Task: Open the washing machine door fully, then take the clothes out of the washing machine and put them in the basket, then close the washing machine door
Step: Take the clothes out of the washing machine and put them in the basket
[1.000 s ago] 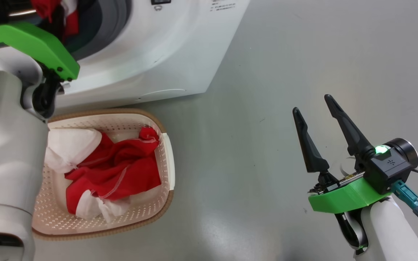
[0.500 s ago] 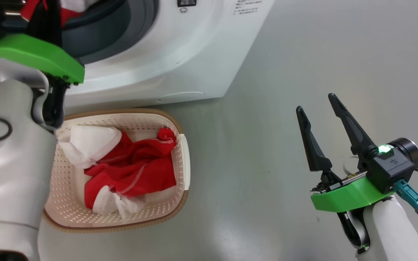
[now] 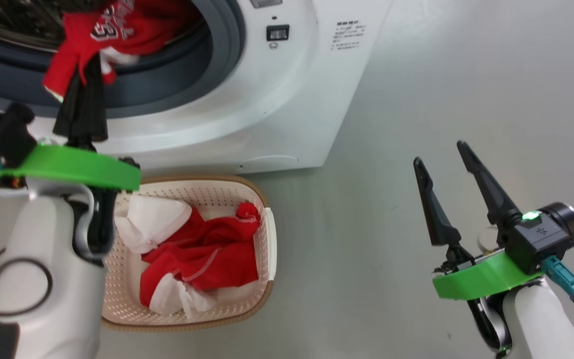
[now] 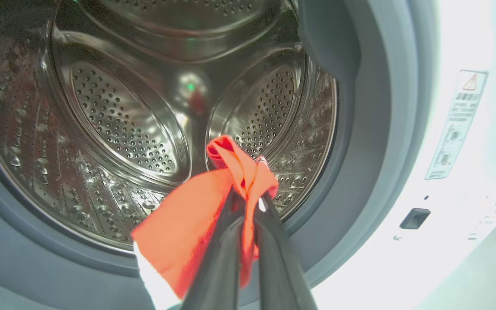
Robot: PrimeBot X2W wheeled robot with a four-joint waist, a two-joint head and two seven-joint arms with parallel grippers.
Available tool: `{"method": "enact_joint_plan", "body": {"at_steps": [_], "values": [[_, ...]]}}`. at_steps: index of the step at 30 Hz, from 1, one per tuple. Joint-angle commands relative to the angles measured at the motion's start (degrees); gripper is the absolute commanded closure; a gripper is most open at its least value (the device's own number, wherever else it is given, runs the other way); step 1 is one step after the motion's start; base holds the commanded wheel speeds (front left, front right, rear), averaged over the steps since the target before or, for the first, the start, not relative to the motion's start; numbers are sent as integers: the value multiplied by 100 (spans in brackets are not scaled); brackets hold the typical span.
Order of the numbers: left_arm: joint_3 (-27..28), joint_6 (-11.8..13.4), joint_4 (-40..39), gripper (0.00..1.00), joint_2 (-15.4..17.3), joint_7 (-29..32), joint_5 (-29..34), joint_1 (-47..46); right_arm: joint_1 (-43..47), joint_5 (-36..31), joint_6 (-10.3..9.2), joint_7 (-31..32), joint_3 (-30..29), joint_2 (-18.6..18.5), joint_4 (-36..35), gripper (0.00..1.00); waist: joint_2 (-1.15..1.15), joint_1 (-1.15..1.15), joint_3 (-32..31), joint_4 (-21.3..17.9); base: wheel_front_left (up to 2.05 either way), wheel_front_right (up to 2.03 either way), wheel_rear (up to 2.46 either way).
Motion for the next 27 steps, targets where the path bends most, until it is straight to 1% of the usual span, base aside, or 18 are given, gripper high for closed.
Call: {"method": "enact_joint_plan", "body": {"at_steps": [1,9,16,22,27], "values": [[238,-29,-402,100,131,-44,143,298,174,-3,20,-36,122,6,-81,0,0,0,-294,84,0,0,0],[376,-59,-1245,100,-81,-44,370,1346,367,54,20,-36,143,6,16,0,0,0,-875,150,0,0,0],[349,-54,-1755,100,-183,-44,415,2007,540,93,20,-36,153,6,79,0,0,0,-1283,194,0,0,0],[268,40,-2332,100,-252,-44,388,2513,678,89,20,-36,160,6,108,0,0,0,-1521,222,0,0,0],[152,194,-2931,100,-297,-35,353,2907,743,56,20,-36,142,6,94,0,0,0,-1617,223,0,0,0]]}}
